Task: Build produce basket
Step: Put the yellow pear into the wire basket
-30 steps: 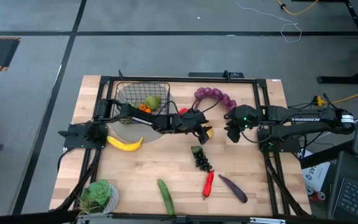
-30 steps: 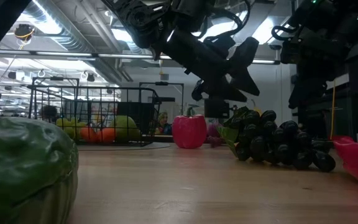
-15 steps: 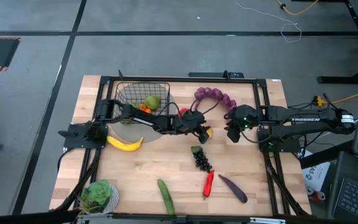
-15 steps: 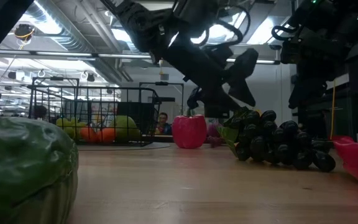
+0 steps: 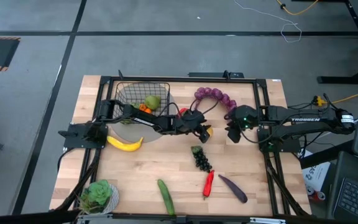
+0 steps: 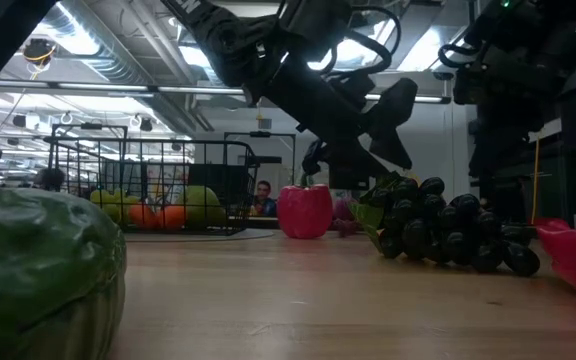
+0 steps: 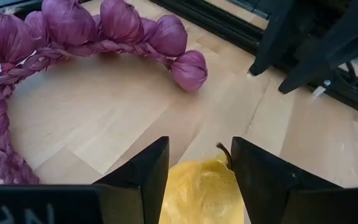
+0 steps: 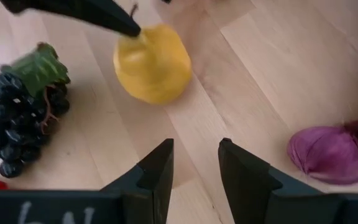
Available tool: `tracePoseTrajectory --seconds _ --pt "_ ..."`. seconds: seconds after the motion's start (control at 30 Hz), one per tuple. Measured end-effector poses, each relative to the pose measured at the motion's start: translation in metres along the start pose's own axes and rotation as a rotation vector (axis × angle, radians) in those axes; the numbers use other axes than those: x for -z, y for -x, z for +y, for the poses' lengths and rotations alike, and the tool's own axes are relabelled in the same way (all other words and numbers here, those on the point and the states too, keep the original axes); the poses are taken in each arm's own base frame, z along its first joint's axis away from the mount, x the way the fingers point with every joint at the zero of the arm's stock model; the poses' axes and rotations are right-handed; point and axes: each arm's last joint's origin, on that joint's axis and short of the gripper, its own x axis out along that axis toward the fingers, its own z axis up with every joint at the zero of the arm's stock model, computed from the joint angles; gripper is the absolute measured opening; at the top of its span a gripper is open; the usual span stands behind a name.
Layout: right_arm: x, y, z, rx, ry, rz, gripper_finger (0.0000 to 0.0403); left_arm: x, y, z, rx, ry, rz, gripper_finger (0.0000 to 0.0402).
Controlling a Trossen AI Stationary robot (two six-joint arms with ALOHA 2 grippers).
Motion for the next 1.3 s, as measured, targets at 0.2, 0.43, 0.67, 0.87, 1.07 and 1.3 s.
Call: tracePoseTrajectory --seconds 0.2,0.43,0.67,0.87,1.07,1.3 --pt "0.003 0.000 -0.001 0.013 -0.003 0.027 0.0129 0.000 0.000 0.000 -0.008 -0.010 0.003 0.0141" --pt "0.003 0.000 -0.001 0.012 -0.003 0.027 0.0129 -0.001 0.000 -0.001 0.031 -0.004 0.003 0.0023" --pt "0.003 0.000 -0.001 0.013 -0.003 0.028 0.0129 -0.018 0.012 -0.013 0.132 -0.060 -0.059 0.0002" --pt "0.003 0.000 -0.001 0.013 -0.005 0.029 0.0129 -0.072 0.054 -0.019 0.042 -0.209 -0.173 0.0001" --pt "0.003 0.000 -0.001 0.014 -0.006 0.034 0.0129 -0.121 0.122 -0.001 -0.285 -0.294 -0.139 0.0000" --pt "0.003 0.000 -0.001 0.014 -0.006 0.032 0.0129 -0.153 0.188 0.052 -0.532 -0.204 -0.031 0.0001"
